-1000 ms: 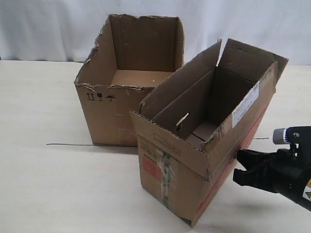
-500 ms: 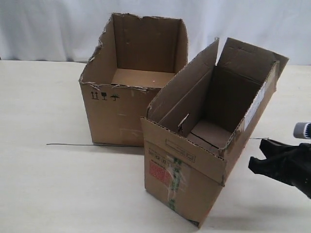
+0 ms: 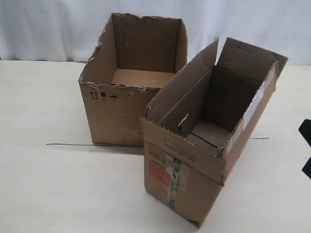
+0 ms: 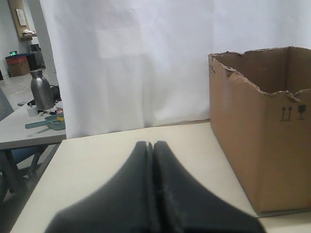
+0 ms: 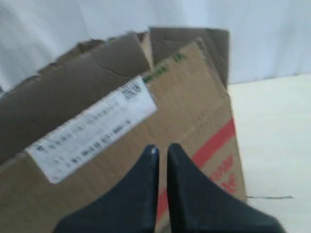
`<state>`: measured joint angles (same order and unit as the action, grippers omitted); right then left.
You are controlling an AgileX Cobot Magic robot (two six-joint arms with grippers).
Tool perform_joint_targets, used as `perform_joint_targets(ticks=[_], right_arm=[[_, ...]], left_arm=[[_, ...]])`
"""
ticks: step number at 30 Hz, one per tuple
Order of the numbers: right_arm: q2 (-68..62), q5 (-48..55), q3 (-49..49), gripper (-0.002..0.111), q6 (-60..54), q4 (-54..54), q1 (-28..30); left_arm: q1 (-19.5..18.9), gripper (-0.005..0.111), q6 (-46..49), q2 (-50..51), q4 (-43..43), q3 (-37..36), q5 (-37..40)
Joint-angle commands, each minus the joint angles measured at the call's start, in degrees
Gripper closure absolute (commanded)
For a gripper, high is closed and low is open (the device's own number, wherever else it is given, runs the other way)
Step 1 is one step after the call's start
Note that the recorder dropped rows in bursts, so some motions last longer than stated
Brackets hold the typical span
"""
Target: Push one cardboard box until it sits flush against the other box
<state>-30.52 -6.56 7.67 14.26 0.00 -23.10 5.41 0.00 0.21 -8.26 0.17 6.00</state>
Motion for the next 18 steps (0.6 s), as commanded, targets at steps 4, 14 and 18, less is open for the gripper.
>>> perform_joint_targets(ticks=[4, 14, 18], right_arm=[[0.9, 16.9, 13.6, 0.103, 1.3, 1.1, -10.1], [-17.8, 49.7, 41.5, 0.103, -9.5, 0.0, -21.0], [-26.9, 60.4, 52.9, 0.103, -10.7, 0.3, -29.0]], left_arm=[[0.0, 0.107, 0.0, -0.2, -0.1, -0.2, -0.3], [0.0, 0.107, 0.0, -0.2, -0.1, -0.2, -0.3], [0.0, 0.107, 0.0, -0.2, -0.1, -0.2, -0.7]])
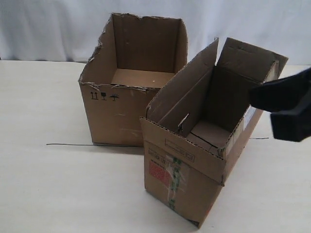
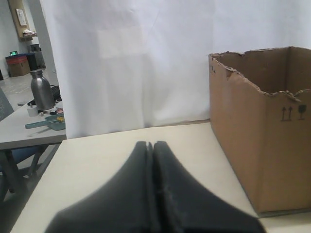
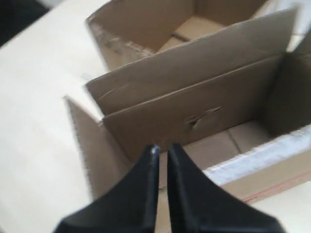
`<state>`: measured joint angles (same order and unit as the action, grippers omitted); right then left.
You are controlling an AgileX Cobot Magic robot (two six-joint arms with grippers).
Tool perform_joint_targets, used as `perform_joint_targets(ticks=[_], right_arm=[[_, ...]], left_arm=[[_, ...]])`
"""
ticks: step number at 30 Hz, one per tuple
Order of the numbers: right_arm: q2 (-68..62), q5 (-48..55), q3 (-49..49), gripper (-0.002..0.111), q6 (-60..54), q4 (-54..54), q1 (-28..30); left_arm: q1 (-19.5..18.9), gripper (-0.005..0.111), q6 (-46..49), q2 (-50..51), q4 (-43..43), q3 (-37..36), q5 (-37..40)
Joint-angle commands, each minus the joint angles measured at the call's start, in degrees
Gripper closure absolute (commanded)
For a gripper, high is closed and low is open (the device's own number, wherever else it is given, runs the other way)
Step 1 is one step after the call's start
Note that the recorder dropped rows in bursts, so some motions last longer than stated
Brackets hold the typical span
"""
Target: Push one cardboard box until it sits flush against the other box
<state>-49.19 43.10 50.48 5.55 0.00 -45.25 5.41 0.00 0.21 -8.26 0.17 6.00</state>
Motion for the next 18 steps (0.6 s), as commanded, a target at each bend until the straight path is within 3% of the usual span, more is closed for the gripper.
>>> perform_joint_targets(ticks=[1, 6, 8, 18], right_arm=[[-10.8, 13.4, 12.4, 0.103, -2.0, 1.1, -9.7], [-26.1, 26.1, 21.6, 0.103, -2.0, 7.1, -22.1], [-28.7, 26.9, 23.5, 0.103, -2.0, 8.3, -24.3], [-37.0, 26.9, 21.8, 0.103, -1.9, 8.7, -27.6]], left_arm=[[0.0, 0.107, 0.0, -0.2, -0.1, -0.2, -0.7], [0.0, 0.107, 0.0, -0.2, -0.1, -0.2, -0.7], [0.0, 0.107, 0.0, -0.2, -0.1, -0.2, -0.7], [0.0, 0.107, 0.0, -0.2, -0.1, -0.2, -0.7]])
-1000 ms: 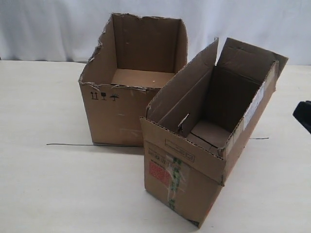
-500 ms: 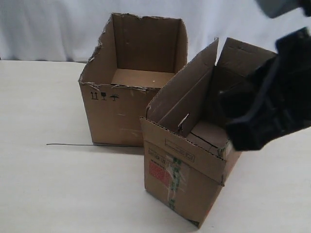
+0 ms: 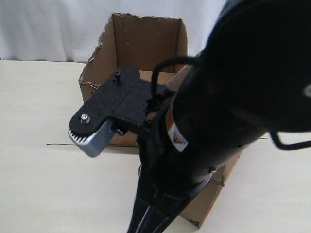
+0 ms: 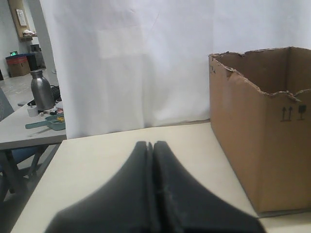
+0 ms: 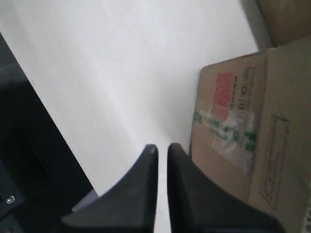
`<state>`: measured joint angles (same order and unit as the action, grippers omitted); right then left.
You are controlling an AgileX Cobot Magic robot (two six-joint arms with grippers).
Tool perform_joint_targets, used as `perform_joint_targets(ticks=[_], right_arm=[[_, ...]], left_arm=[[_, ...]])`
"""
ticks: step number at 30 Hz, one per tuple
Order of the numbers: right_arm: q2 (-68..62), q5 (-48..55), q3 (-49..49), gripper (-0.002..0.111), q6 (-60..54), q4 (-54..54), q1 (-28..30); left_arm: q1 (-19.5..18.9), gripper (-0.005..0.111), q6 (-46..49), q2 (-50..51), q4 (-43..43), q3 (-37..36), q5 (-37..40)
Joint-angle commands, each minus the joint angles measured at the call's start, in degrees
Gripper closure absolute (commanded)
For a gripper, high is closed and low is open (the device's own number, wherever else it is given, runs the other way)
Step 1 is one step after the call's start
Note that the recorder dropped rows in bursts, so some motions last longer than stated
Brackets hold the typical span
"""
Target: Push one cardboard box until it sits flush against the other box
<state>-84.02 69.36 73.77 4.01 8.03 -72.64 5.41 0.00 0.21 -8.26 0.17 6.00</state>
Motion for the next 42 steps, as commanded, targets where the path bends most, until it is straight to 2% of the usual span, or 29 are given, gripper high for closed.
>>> perform_joint_targets(ticks=[1, 9, 16, 29, 36, 42], right_arm=[[-2.5, 0.6, -2.2, 0.103, -0.4, 1.3, -0.2], [-2.5, 0.6, -8.2, 0.103, 3.4, 12.2, 0.0], [-2.5, 0.6, -9.4, 0.103, 7.3, 21.0, 0.0], [-2.5, 0.2, -9.5, 0.103, 8.5, 28.3, 11.9], [-2.5, -8.8, -9.5, 0.103, 8.7, 28.8, 19.3], [-2.3, -10.5, -9.5, 0.103, 8.7, 28.8, 21.1]], left_arm=[[0.0, 0.107, 0.0, -0.2, -0.1, -0.2, -0.7], [0.0, 0.107, 0.0, -0.2, -0.1, -0.2, -0.3], [0.0, 0.107, 0.0, -0.2, -0.1, -0.2, -0.5], [0.0, 0.107, 0.0, -0.2, -0.1, -0.2, -0.5], [0.0, 0.107, 0.0, -0.2, -0.1, -0.2, -0.6], [0.0, 0.107, 0.0, -0.2, -0.1, -0.2, -0.6]])
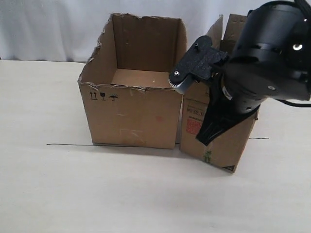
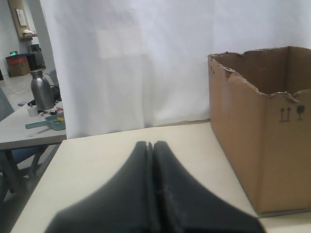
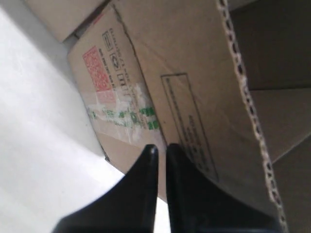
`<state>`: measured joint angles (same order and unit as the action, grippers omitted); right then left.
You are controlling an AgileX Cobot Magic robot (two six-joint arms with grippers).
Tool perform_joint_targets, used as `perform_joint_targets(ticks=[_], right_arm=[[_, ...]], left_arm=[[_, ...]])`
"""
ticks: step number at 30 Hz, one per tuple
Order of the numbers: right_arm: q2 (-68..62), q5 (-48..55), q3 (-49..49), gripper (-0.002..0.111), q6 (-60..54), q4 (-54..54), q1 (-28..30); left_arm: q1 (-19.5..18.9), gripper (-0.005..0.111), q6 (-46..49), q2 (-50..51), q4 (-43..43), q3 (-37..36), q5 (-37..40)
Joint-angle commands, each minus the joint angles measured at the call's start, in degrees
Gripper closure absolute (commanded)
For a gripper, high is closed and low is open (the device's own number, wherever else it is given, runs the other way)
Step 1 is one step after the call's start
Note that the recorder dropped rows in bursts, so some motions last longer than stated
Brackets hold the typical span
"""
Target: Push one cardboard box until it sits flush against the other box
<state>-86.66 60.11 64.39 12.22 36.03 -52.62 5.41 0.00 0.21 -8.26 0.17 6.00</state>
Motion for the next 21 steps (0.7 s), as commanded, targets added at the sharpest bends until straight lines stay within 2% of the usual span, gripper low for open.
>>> perform_joint_targets(ticks=[1, 7, 14, 17, 19, 21], right_arm=[[0.6, -1.2, -0.1, 0.103, 0.5, 0.8, 1.1], [7.7, -2.2, 0.7, 0.103, -0.1, -4.3, 1.1], [23.7, -6.5, 0.8, 0.103, 3.8, -4.9, 1.4], [29.3, -9.1, -1.3, 0.103, 10.2, 0.9, 1.5], [32.2, -9.3, -3.6, 0.103, 18.6, 8.9, 1.9], [33.9, -9.4, -5.9, 0.103, 23.3, 12.3, 4.2]], left_arm=[[0.0, 0.107, 0.0, -0.2, -0.1, -0.2, -0.6], [0.0, 0.107, 0.0, -0.2, -0.1, -0.2, -0.6], [0.0, 0.107, 0.0, -0.2, -0.1, -0.2, -0.6], [0.0, 0.107, 0.0, -0.2, -0.1, -0.2, -0.6], [0.0, 0.107, 0.0, -0.2, -0.1, -0.2, -0.6], [0.0, 0.107, 0.0, -0.2, -0.1, -0.2, -0.6]])
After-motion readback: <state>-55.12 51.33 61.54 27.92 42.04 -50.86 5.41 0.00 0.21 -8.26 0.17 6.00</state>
